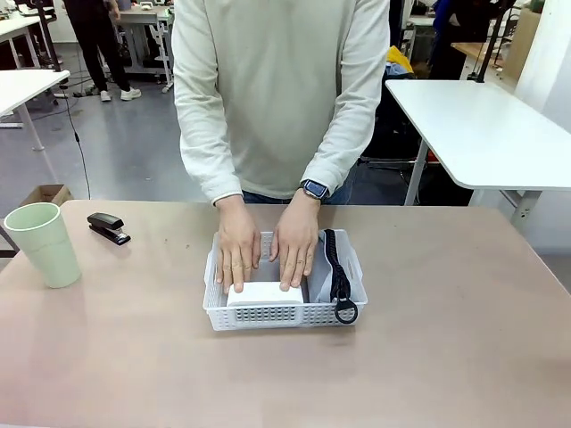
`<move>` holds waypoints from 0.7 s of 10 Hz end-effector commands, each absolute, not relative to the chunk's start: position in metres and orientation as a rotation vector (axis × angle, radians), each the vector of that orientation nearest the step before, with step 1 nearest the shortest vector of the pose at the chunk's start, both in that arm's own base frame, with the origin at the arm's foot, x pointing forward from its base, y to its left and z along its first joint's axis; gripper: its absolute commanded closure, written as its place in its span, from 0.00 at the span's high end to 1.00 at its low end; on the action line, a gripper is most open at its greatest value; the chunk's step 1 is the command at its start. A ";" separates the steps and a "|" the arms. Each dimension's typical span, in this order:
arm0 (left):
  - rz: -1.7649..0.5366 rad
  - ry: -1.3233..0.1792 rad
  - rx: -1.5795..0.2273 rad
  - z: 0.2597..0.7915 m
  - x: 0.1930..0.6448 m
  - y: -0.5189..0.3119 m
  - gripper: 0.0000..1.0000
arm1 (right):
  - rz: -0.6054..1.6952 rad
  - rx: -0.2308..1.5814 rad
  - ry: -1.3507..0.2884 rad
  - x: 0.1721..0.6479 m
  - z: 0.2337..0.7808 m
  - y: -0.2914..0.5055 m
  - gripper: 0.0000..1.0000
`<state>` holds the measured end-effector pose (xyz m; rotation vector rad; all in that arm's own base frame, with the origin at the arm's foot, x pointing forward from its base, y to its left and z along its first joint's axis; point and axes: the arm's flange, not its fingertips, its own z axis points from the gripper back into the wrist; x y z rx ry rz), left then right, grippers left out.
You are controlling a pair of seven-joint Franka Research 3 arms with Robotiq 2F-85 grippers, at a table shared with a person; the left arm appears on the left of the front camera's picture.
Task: Efficiently arrange items inside the basket to fit them all.
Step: Pick up the Digital clock and place it inside the Organizing basket, then pick up the Stapler and place it inside the Organizing basket.
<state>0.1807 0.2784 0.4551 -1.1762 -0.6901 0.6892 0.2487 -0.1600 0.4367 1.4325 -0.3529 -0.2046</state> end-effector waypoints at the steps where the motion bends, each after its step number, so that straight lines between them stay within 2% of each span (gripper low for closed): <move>1: 0.670 -0.712 -1.187 0.456 0.181 0.278 1.00 | -0.229 1.456 -0.348 0.248 0.439 -0.158 1.00; 7: 0.670 -0.712 -1.187 0.456 0.181 0.278 1.00 | -0.229 1.456 -0.348 0.248 0.439 -0.158 1.00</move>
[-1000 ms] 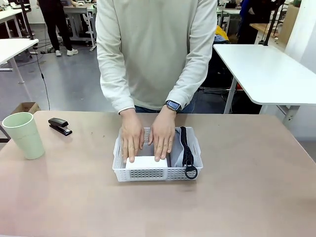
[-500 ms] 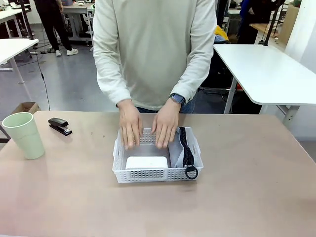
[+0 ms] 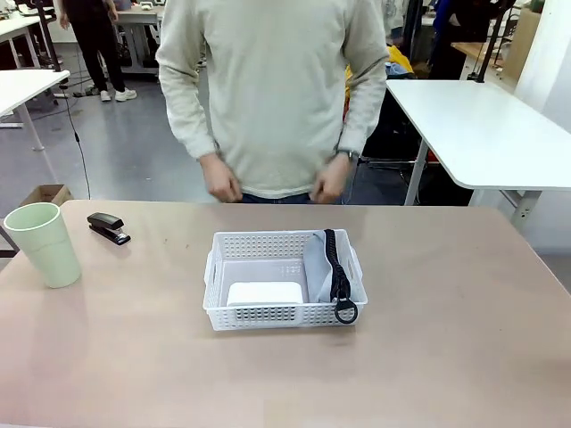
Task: Efficiently arrange items inside the basket to fit them all.
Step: Pick up the Stapler and place it inside the Organizing basket.
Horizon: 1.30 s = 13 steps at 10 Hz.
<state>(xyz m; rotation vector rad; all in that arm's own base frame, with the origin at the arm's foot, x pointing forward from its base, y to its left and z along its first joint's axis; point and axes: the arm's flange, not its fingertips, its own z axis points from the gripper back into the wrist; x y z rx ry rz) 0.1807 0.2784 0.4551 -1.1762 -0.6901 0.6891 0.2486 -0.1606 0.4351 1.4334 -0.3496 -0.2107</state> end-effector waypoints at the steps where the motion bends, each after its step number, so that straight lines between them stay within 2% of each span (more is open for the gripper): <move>1: 0.670 -0.712 -1.187 0.456 0.181 0.278 1.00 | -0.229 1.456 -0.348 0.248 0.439 -0.158 1.00; 4: 0.689 -0.690 -1.176 0.455 0.181 0.278 1.00 | -0.229 1.456 -0.348 0.248 0.439 -0.158 1.00; 5: 0.672 -0.674 -1.091 0.474 0.176 0.274 1.00 | -0.229 1.456 -0.348 0.248 0.439 -0.158 1.00; 6: 0.550 -0.642 -1.061 0.502 0.183 0.263 1.00 | -0.229 1.456 -0.348 0.248 0.439 -0.158 1.00; 9: 0.279 -0.526 -0.730 0.574 0.255 0.197 1.00 | -0.229 1.456 -0.348 0.248 0.439 -0.158 1.00; 10: 0.232 -0.487 -0.657 0.582 0.278 0.178 1.00 | -0.229 1.456 -0.348 0.248 0.439 -0.158 1.00; 12: 0.158 -0.352 -0.604 0.557 0.305 0.138 1.00 | -0.229 1.456 -0.348 0.248 0.439 -0.158 1.00; 13: 0.217 -0.487 -0.666 0.590 0.282 0.149 1.00 | -0.229 1.456 -0.348 0.248 0.439 -0.158 1.00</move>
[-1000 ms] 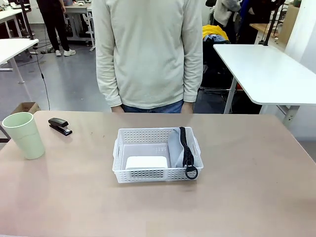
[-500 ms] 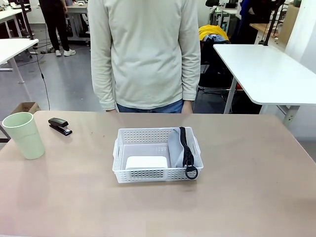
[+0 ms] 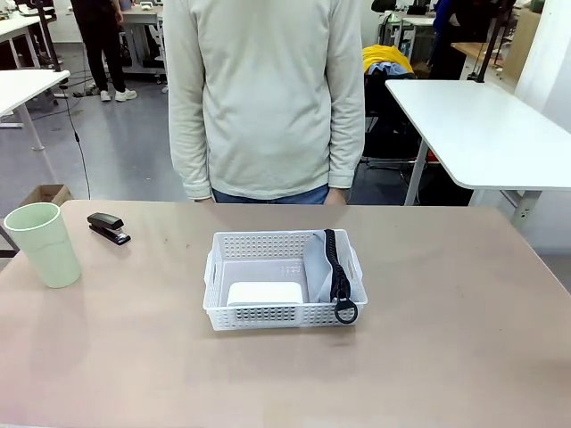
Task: Efficiently arrange items inside the basket to fit them all.
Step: Pick up the Stapler and place it inside the Organizing basket.
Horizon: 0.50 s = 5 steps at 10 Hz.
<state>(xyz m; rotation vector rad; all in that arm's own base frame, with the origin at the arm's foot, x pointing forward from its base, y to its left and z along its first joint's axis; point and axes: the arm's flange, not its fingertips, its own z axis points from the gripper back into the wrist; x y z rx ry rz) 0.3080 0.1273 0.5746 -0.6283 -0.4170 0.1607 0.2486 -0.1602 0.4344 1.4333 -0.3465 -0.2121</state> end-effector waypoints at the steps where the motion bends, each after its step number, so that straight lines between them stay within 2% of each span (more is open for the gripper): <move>1: 0.217 -0.487 -0.666 0.590 0.282 0.149 1.00 | -0.229 1.456 -0.348 0.248 0.439 -0.158 1.00; 5: 0.202 -0.496 -0.672 0.590 0.283 0.154 1.00 | -0.229 1.456 -0.348 0.248 0.439 -0.158 1.00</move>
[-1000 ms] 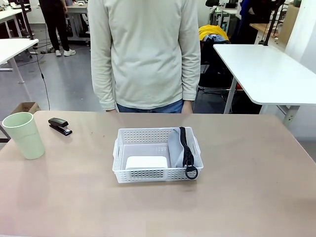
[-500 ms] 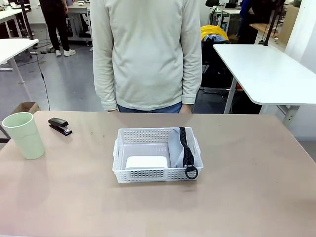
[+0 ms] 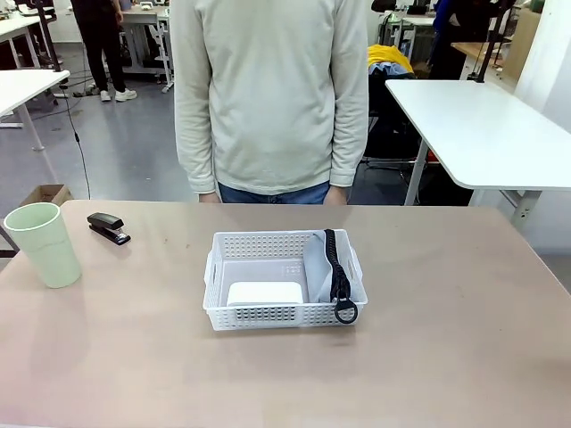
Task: Efficiently arrange items inside the basket to fit them all.
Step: Pick up the Stapler and place it inside the Organizing basket.
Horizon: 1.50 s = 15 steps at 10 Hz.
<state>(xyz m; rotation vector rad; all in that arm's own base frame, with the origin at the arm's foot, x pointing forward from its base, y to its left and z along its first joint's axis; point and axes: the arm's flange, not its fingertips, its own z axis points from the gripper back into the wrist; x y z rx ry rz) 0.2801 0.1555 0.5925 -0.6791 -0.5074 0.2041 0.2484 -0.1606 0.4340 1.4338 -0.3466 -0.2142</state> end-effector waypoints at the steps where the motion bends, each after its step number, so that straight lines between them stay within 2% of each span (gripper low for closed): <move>1: 0.164 -0.446 -0.578 0.592 0.299 0.141 1.00 | -0.229 1.456 -0.348 0.248 0.439 -0.158 1.00; 4: 0.128 -0.248 -0.296 0.598 0.384 0.087 1.00 | -0.229 1.456 -0.348 0.248 0.439 -0.158 1.00; 6: 0.115 -0.179 -0.243 0.594 0.435 0.064 1.00 | -0.229 1.456 -0.348 0.248 0.439 -0.158 1.00; 10: 0.204 -0.159 -0.169 0.546 0.505 0.043 1.00 | -0.229 1.456 -0.348 0.248 0.439 -0.158 1.00; 11: 0.213 -0.220 -0.220 0.535 0.526 0.039 1.00 | -0.229 1.456 -0.348 0.248 0.439 -0.158 1.00; 12: 0.367 -0.181 -0.294 0.541 0.536 0.046 1.00 | -0.229 1.456 -0.348 0.248 0.439 -0.158 1.00; 13: 0.189 -0.174 -0.201 0.535 0.511 0.046 1.00 | -0.229 1.456 -0.348 0.248 0.439 -0.158 1.00; 14: 0.189 -0.174 -0.201 0.535 0.511 0.046 1.00 | -0.229 1.456 -0.348 0.248 0.439 -0.158 1.00; 15: 0.255 -0.175 -0.230 0.527 0.529 0.045 1.00 | -0.229 1.456 -0.348 0.248 0.439 -0.158 1.00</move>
